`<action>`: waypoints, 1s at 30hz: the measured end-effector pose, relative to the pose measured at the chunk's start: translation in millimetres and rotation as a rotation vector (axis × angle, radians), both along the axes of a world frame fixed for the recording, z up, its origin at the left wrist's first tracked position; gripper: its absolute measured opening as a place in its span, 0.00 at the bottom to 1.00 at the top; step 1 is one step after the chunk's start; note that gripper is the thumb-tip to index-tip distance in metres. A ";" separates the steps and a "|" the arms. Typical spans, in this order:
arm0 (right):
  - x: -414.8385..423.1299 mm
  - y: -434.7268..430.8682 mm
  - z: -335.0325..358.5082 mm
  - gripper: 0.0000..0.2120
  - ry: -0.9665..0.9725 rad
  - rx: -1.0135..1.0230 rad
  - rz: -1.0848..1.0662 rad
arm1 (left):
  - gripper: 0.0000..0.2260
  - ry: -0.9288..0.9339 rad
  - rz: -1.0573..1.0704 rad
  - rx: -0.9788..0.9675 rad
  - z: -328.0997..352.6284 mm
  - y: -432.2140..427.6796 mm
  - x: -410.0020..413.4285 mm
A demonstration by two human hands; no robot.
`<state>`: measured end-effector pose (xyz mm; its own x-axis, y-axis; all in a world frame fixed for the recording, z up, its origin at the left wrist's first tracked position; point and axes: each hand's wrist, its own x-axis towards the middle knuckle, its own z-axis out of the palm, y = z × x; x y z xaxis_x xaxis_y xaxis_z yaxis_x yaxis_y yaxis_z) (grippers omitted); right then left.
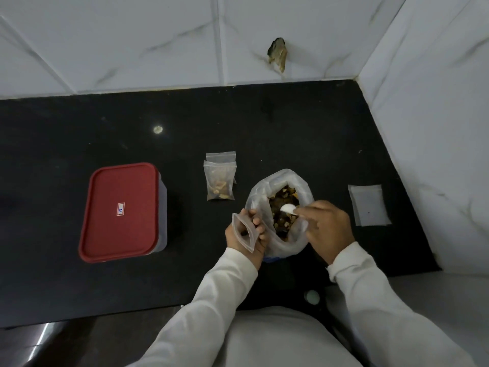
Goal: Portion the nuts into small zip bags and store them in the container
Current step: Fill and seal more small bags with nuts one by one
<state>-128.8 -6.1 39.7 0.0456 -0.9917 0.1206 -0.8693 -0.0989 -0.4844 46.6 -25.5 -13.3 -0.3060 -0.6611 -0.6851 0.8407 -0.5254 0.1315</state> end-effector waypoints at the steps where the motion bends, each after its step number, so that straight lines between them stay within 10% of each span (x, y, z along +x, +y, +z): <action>1: -1.2 -2.8 2.3 0.15 -0.006 0.018 -0.052 | 0.22 0.001 -0.002 0.003 0.0 -0.6 0.1; 14: 19.4 -7.6 -9.0 0.08 -0.190 0.349 -0.169 | 0.15 -0.296 -0.056 0.092 0.2 -4.1 -1.3; 30: -6.5 -8.4 21.2 0.10 -1.077 0.681 -0.586 | 0.17 -0.226 -0.045 0.217 34.4 -9.6 0.4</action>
<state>-135.3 -14.5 60.9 -0.1956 -0.7111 -0.6753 0.1223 0.6656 -0.7362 47.1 -35.1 21.1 -0.1551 -0.4813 -0.8627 0.7781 -0.5976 0.1935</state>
